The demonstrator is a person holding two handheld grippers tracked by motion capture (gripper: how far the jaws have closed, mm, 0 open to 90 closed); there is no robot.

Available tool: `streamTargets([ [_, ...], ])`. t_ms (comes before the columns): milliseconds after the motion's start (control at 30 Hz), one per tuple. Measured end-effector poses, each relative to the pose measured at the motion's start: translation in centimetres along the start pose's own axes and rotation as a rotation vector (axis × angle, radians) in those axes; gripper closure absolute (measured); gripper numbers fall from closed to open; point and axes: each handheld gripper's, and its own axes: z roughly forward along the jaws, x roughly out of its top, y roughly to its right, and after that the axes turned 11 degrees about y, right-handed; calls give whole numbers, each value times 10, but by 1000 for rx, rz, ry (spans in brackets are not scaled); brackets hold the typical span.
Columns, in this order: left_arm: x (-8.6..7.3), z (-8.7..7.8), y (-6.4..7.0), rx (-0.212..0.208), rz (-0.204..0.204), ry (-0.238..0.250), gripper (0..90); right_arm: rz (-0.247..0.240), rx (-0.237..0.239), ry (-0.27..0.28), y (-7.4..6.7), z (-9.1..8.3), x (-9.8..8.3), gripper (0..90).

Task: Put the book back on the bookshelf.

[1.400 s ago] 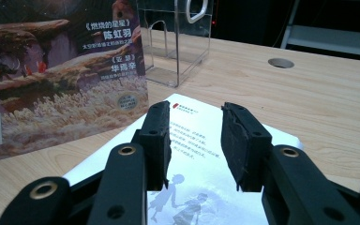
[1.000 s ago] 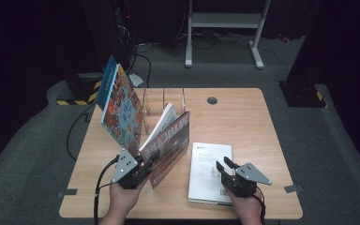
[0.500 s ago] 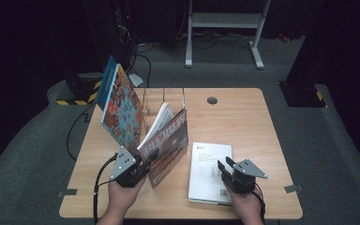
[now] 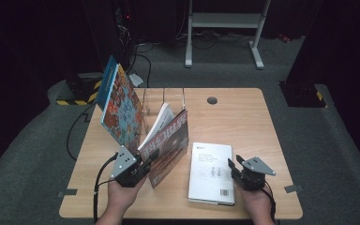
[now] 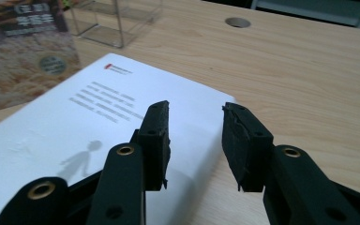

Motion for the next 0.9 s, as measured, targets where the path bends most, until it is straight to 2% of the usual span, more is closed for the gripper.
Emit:
streamTargets([
  [100,1,0,1,-10,10,-5,831,40,-28,23,10,-6,-6,604],
  [267,3,3,2,-5,-12,-13,837,73,-55,31,19,-14,-13,604],
  [433,9,6,2,19,0,-16,839,68,-59,47,22,-18,-12,602],
  [667,19,8,-3,53,-7,-13,840,79,-53,47,24,-17,-13,601],
  [900,30,2,-12,104,-6,5,841,90,-52,52,26,-18,-13,601],
])
